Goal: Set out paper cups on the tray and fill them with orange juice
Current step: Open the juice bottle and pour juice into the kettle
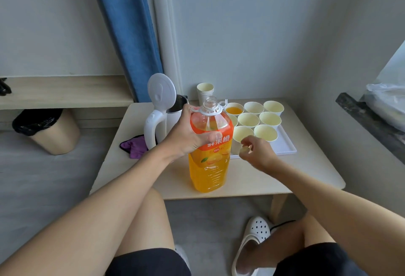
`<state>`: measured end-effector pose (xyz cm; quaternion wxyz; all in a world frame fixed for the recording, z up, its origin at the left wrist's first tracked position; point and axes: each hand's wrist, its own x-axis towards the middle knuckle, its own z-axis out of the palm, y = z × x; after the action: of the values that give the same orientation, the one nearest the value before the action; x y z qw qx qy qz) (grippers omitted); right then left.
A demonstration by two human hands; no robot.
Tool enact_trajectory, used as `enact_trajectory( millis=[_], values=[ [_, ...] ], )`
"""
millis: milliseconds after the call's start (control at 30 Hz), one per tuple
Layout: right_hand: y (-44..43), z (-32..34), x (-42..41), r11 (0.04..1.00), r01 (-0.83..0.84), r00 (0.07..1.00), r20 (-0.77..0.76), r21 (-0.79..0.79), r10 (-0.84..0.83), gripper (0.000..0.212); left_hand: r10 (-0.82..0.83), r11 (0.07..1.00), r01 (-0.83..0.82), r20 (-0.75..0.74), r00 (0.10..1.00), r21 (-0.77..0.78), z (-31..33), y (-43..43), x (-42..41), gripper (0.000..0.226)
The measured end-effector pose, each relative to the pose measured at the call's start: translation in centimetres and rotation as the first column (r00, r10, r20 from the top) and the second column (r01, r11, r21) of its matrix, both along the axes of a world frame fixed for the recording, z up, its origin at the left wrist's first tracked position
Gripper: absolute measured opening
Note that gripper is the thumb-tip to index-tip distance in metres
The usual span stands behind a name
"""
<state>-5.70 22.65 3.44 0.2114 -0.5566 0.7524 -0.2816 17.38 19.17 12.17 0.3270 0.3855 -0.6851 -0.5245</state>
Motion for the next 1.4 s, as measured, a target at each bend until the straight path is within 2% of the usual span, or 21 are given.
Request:
enact_trajectory(
  millis=[167, 300, 400, 500, 600, 633, 700, 733, 800, 867, 900, 967, 1033, 1100, 1267, 1400],
  values=[
    [-0.4, -4.2, -0.4, 0.994, 0.093, 0.995, 0.013, 0.064, -0.094, 0.032, 0.005, 1.000, -0.005, -0.001, 1.000, -0.008, -0.2, -0.1, -0.1, 0.080],
    [-0.1, -6.5, -0.3, 0.990, 0.127, 0.991, 0.041, 0.068, -0.130, 0.030, 0.017, 0.999, -0.017, 0.019, 1.000, -0.034, -0.4, -0.3, -0.2, 0.068],
    [0.0, -7.9, -0.5, 0.984, 0.162, 0.985, 0.048, 0.074, -0.166, 0.033, 0.014, 0.999, -0.013, 0.023, 1.000, -0.031, -0.6, -0.4, -0.1, 0.071],
    [0.1, -8.5, -0.9, 0.984, 0.156, 0.988, -0.027, 0.084, -0.155, 0.031, 0.011, 1.000, -0.011, 0.002, 1.000, -0.023, -0.4, -0.2, -0.1, 0.077],
    [0.7, -7.9, -0.7, 0.988, 0.119, 0.990, -0.091, 0.098, -0.110, 0.040, 0.010, 1.000, -0.011, -0.058, 0.998, -0.009, -0.7, -0.1, -0.1, 0.077],
    [1.0, -7.0, -0.3, 0.990, 0.130, 0.991, -0.041, 0.050, -0.128, 0.035, 0.011, 1.000, -0.012, -0.071, 0.997, -0.005, -1.1, 0.1, -0.1, 0.081],
    [1.1, -4.1, 0.9, 0.976, 0.170, 0.972, 0.184, -0.138, -0.143, 0.016, 0.021, 1.000, -0.022, -0.062, 0.998, -0.017, -2.0, 0.2, 0.2, 0.091],
    [1.0, -1.9, 1.6, 0.957, 0.174, 0.946, 0.311, -0.231, -0.096, 0.012, 0.020, 0.999, -0.022, -0.049, 0.999, -0.027, -2.5, 0.4, 0.3, 0.095],
    [0.7, 3.1, 2.8, 0.922, 0.092, 0.834, 0.535, -0.375, 0.134, 0.021, 0.029, 0.998, -0.031, -0.037, 0.999, -0.060, -3.4, 0.5, 0.5, 0.098],
    [0.5, 7.5, 3.3, 0.897, -0.087, 0.689, 0.624, -0.433, 0.368, 0.047, 0.039, 0.997, -0.043, -0.058, 0.998, -0.070, -3.7, 0.6, 0.4, 0.099],
    [0.3, 9.1, 3.3, 0.880, -0.202, 0.670, 0.594, -0.430, 0.444, 0.058, 0.039, 0.997, -0.044, -0.073, 0.997, -0.066, -3.7, 0.7, 0.3, 0.099],
    [0.0, 11.0, 3.4, 0.835, -0.424, 0.699, 0.460, -0.350, 0.548, 0.078, 0.028, 0.998, -0.034, -0.097, 0.995, -0.056, -3.5, 0.6, 0.3, 0.094],
    [-0.4, 11.3, 3.4, 0.808, -0.529, 0.730, 0.347, -0.259, 0.589, 0.093, 0.021, 0.999, -0.026, -0.107, 0.994, -0.046, -3.3, 0.5, 0.5, 0.091],
    [-0.7, 10.8, 3.4, 0.802, -0.547, 0.737, 0.316, -0.239, 0.597, 0.097, 0.025, 0.998, -0.031, -0.113, 0.993, -0.048, -3.2, 0.5, 0.4, 0.091],
    [-0.4, 9.4, 4.1, 0.802, -0.510, 0.748, 0.302, -0.310, 0.592, 0.095, 0.003, 0.999, -0.009, -0.122, 0.992, -0.049, -3.5, 0.2, 0.5, 0.098],
    [-0.5, 8.7, 4.8, 0.795, -0.504, 0.750, 0.285, -0.338, 0.597, 0.111, -0.026, 0.998, 0.020, -0.114, 0.993, -0.054, -3.9, 0.1, 0.9, 0.107]
  ],
)
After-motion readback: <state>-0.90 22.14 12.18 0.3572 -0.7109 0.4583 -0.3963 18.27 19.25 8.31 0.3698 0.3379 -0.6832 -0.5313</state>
